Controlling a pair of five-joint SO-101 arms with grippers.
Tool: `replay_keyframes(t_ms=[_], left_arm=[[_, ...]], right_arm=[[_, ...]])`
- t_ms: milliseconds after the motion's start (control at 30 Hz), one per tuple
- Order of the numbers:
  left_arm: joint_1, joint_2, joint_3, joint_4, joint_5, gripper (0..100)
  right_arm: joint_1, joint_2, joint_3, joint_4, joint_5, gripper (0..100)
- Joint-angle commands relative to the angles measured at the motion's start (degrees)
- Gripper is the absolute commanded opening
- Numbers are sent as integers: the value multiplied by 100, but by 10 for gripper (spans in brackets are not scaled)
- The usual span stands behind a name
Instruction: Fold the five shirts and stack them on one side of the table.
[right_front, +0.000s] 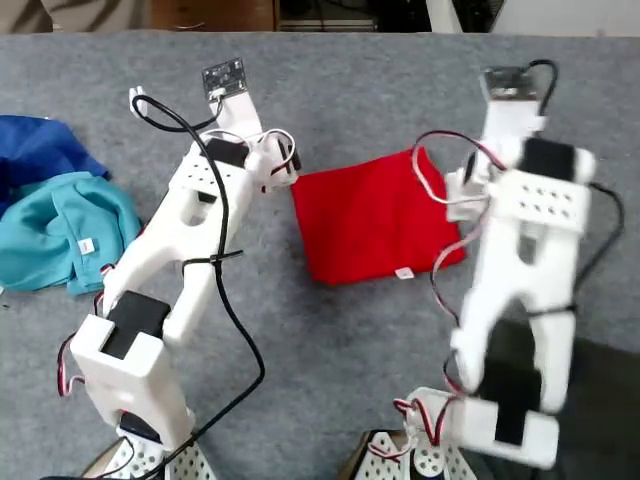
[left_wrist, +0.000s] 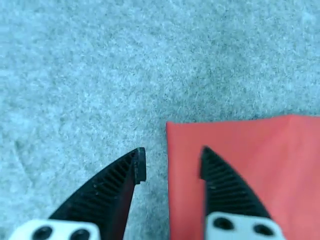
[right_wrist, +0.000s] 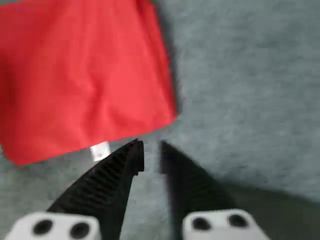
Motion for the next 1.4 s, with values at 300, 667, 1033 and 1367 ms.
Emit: replay_keyframes(t_ms=[300,667,1033,1367], left_arm=[[44,1552,-2259,1486,273,264],[264,4040,-6409,4088,290,262],[343,5288,-7956,4519,1213,260],[554,5754,-8044,4396,1363,171]], right_arm=[[-646,1560,-154,-905,-1934,337],[-699,1675,1015,-2242,-2303,336],[-681,1675,1516,-2804,-2303,336],[-558,2352,1077,-2549,-2303,335]])
